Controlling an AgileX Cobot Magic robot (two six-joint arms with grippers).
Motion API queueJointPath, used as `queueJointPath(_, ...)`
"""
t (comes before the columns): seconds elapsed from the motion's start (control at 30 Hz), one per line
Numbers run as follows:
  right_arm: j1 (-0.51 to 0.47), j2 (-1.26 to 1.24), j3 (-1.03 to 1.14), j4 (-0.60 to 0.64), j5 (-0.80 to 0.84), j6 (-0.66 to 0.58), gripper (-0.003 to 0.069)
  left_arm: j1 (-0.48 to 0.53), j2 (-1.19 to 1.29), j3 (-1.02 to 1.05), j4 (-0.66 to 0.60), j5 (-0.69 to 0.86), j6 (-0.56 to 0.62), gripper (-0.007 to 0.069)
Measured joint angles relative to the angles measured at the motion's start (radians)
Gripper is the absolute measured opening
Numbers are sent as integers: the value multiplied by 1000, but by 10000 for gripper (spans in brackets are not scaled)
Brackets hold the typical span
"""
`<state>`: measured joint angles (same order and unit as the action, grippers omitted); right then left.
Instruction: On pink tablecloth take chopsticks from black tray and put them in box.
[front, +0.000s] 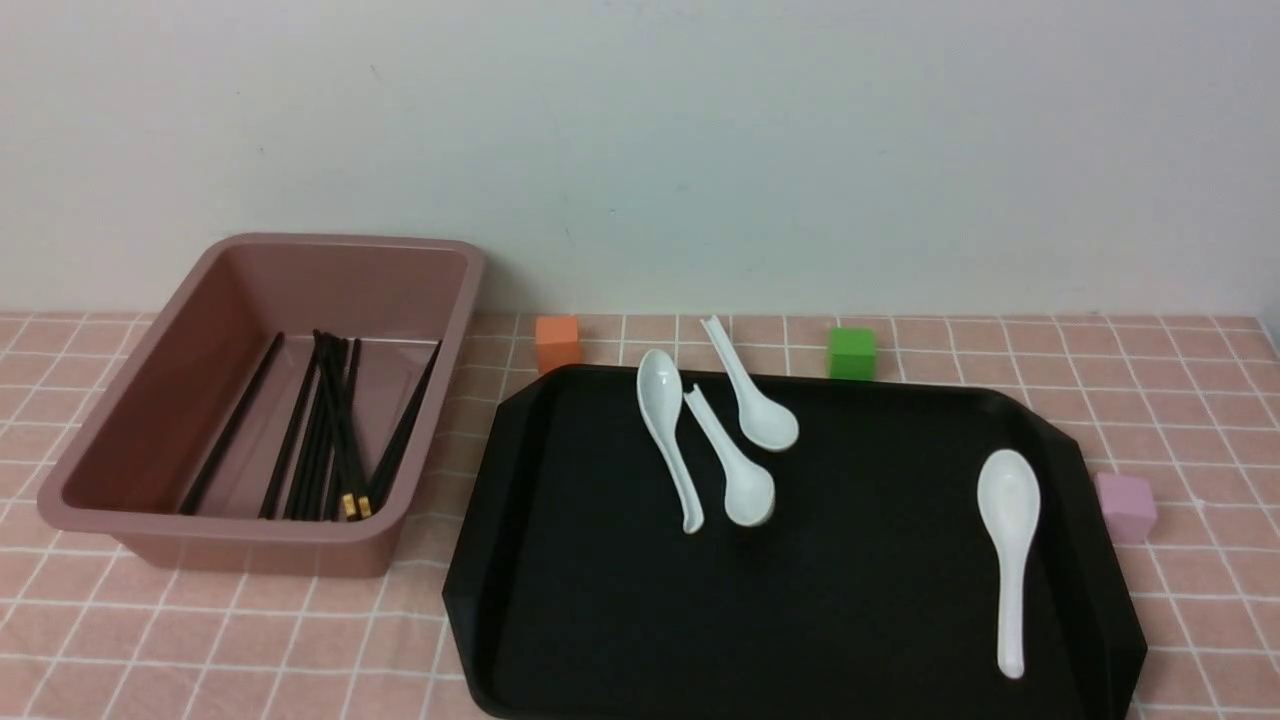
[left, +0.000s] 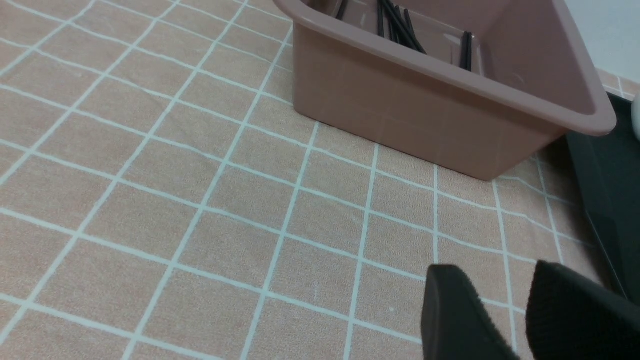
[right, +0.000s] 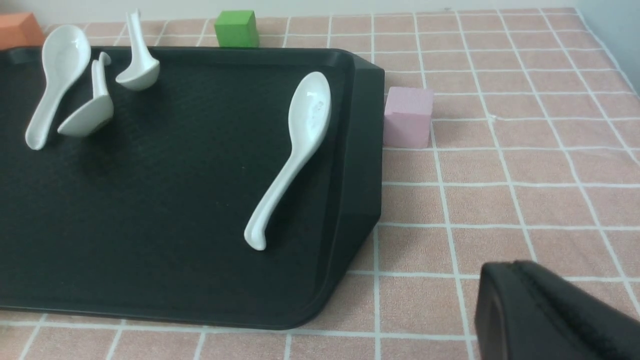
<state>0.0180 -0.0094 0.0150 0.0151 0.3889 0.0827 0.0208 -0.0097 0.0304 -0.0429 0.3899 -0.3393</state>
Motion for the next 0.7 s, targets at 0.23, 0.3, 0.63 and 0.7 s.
queueJointPath(0.23, 0, 0, 0, 0, 0, 0, 17, 0, 0, 0, 0, 0, 0, 239)
queueJointPath(0.3, 0, 0, 0, 0, 0, 0, 19, 0, 0, 0, 0, 0, 0, 239)
queueJointPath(0.63, 0, 0, 0, 0, 0, 1, 34, 0, 0, 0, 0, 0, 0, 239)
queueJointPath(0.7, 0, 0, 0, 0, 0, 1, 34, 0, 0, 0, 0, 0, 0, 239)
